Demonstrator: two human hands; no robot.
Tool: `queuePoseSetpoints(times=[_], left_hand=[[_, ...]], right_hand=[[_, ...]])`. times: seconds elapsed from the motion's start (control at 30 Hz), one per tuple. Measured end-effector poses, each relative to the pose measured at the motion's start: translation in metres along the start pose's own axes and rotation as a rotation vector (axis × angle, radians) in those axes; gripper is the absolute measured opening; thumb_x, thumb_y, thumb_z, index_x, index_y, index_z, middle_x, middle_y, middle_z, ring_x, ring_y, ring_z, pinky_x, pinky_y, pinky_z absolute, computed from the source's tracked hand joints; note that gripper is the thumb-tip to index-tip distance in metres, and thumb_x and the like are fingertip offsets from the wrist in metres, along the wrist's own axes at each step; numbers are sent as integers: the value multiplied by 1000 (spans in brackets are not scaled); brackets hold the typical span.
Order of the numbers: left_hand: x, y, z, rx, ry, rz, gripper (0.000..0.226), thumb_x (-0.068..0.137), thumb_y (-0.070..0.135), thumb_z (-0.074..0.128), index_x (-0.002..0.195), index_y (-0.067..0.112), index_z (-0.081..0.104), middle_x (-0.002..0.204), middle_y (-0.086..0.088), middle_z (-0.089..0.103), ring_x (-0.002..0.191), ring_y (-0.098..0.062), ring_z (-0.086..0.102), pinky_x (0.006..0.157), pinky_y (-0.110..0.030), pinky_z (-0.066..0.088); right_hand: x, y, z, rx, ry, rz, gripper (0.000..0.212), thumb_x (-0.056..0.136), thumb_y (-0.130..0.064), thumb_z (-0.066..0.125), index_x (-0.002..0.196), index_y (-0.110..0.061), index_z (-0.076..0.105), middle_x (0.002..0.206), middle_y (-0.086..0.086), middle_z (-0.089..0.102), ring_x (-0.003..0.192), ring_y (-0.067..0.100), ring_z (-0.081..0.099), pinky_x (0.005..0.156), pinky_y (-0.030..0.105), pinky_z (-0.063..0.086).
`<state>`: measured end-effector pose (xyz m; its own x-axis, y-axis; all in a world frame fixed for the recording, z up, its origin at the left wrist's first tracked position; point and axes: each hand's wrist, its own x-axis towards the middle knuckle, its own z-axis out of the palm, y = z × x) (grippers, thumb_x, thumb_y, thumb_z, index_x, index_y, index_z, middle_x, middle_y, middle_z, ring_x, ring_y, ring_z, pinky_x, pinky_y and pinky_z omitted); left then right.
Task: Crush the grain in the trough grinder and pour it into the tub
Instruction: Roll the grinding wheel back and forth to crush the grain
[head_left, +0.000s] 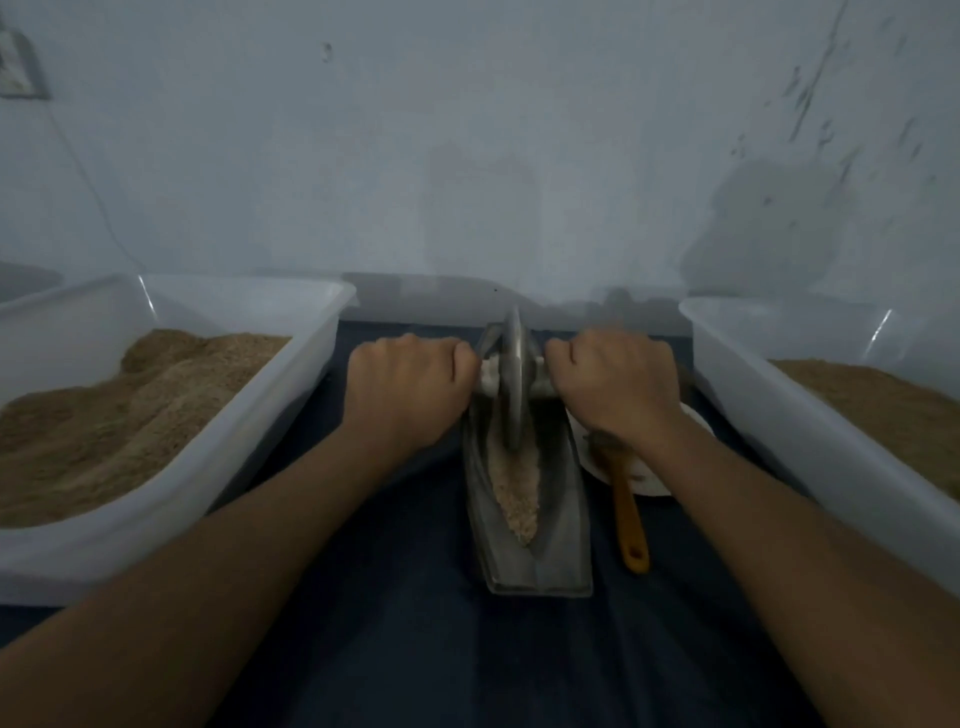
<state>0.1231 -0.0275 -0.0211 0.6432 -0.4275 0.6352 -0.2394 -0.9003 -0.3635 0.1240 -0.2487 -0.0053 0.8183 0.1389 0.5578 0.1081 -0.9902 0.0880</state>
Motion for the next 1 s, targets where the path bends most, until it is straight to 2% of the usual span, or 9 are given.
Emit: queuePoseSetpoints(times=[0.07,0.2,0.3,0.37,0.43,0.53,0.73,0.87,1.0], left_hand=[[8,-3,6,19,-7,34,20,92,16,25,76,18,38,64,-2,40,55,-22,35,50,-27,25],[18,-1,2,-1,50,40,18,84,12,34,67,17,34,58,0,28,49,-19,31,52,-22,20],[13,3,-3,-12,58,33,25,87,15,21,64,17,31,56,2,29,49,-18,34,53,-24,22],[2,3,-4,-20,42,-11,27,91,15,33,65,19,34,55,2,34,48,-18,36,51,-26,21],[-11,4,-7,-70,17,-74,27,96,27,28,72,23,39,59,3,42,49,-21,38,52,-30,23],[-28,6,-18,-194,33,-171,37,100,38,15,79,26,41,66,7,46,57,-21,43,57,-35,31],[-45,11,-34,-185,108,-166,32,106,36,22,81,27,39,72,6,42,63,-20,38,63,-39,31],[-36,11,-30,-171,109,-150,33,106,37,23,81,26,40,72,5,44,64,-21,40,64,-39,31],[-20,5,-16,-151,48,-142,36,101,37,17,78,25,42,66,6,46,57,-20,40,58,-35,24]], right_hand=[[10,4,1,-6,-66,-50,44,100,-39,18,73,-18,45,67,-1,45,62,19,43,54,32,22],[8,9,3,103,-112,52,44,104,-38,27,81,-14,56,71,1,50,64,21,45,55,32,22],[-6,6,4,46,-47,12,46,98,-40,18,79,-17,53,69,-2,46,59,16,39,53,32,20],[-12,0,-2,24,-19,27,49,95,-44,11,72,-21,49,66,-5,45,59,14,42,55,33,26],[-18,-7,-9,24,24,58,48,95,-47,15,65,-24,44,60,-6,43,58,15,44,58,33,33],[-34,-16,-18,110,164,39,45,92,-39,25,51,-23,34,48,-8,33,44,13,32,50,29,22],[-60,-13,-22,154,252,-27,42,98,-36,25,61,-24,39,52,-10,35,44,14,36,48,30,23],[-60,-11,-18,146,232,5,43,98,-39,21,59,-26,37,49,-8,36,42,8,32,47,29,18],[-39,-12,-13,101,161,53,49,89,-41,9,55,-20,37,51,-7,36,45,12,29,49,29,19]])
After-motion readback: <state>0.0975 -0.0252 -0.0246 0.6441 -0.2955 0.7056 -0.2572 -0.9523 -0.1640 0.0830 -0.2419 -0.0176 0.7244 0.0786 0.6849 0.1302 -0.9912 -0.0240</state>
